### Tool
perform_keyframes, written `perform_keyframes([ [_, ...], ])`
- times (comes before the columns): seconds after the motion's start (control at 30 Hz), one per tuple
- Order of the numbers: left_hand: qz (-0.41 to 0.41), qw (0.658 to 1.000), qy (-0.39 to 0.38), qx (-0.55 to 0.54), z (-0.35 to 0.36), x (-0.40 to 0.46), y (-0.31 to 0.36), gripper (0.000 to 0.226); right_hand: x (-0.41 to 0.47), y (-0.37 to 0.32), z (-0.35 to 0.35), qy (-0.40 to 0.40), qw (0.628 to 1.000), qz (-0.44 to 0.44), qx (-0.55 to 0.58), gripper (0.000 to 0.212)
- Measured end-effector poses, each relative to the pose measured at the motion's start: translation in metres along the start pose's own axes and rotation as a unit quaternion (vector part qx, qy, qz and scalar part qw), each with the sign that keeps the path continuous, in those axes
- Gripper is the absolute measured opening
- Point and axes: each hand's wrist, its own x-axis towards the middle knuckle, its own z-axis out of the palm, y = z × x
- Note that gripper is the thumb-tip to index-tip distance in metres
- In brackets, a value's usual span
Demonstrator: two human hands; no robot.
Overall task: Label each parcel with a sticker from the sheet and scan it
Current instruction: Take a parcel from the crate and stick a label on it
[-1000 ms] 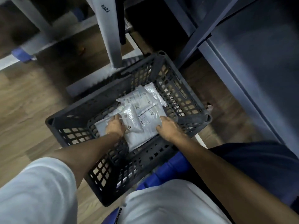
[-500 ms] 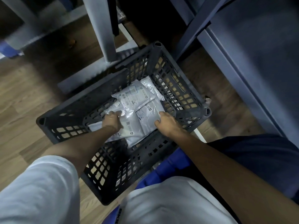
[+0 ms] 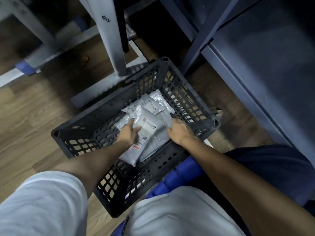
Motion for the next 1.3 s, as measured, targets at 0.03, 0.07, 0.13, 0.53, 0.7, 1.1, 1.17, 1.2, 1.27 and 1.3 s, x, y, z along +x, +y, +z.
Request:
perform_keyframes([
  [0.03,0.016,1.000,0.012,0.001,-0.002,-0.002,0.007,0.051,-0.001,0.000,-0.005,0.009,1.000,0.000,-0.004,0.042],
  [0.07,0.034,0.999,0.030,0.003,-0.004,-0.005,0.015,0.048,-0.003,0.000,-0.010,0.019,1.000,0.000,-0.006,0.043],
  [0.13,0.070,0.996,0.060,0.001,-0.007,-0.011,0.032,0.045,-0.006,0.000,-0.020,0.036,0.999,-0.004,-0.010,0.045],
  [0.53,0.204,0.966,0.155,-0.044,-0.041,-0.066,0.142,0.041,-0.053,-0.009,-0.109,0.178,0.980,-0.061,-0.068,0.060],
  [0.7,0.295,0.930,0.205,-0.075,-0.073,-0.103,0.204,0.035,-0.100,-0.017,-0.170,0.285,0.951,-0.087,-0.076,0.057],
  [1.1,0.486,0.804,0.304,-0.156,-0.120,-0.199,0.371,0.013,-0.239,-0.010,-0.342,0.536,0.830,-0.103,-0.111,0.054],
  [1.17,0.515,0.785,0.301,-0.168,-0.123,-0.216,0.403,0.014,-0.257,0.009,-0.364,0.547,0.825,-0.070,-0.122,0.055],
  [1.2,0.529,0.778,0.293,-0.173,-0.124,-0.224,0.419,0.013,-0.265,0.020,-0.372,0.551,0.824,-0.052,-0.123,0.054],
  [1.27,0.561,0.758,0.277,-0.184,-0.121,-0.244,0.454,0.015,-0.281,0.043,-0.387,0.557,0.821,-0.014,-0.125,0.051],
  [1.3,0.576,0.745,0.274,-0.194,-0.119,-0.255,0.472,0.016,-0.288,0.056,-0.393,0.560,0.819,0.003,-0.125,0.049],
])
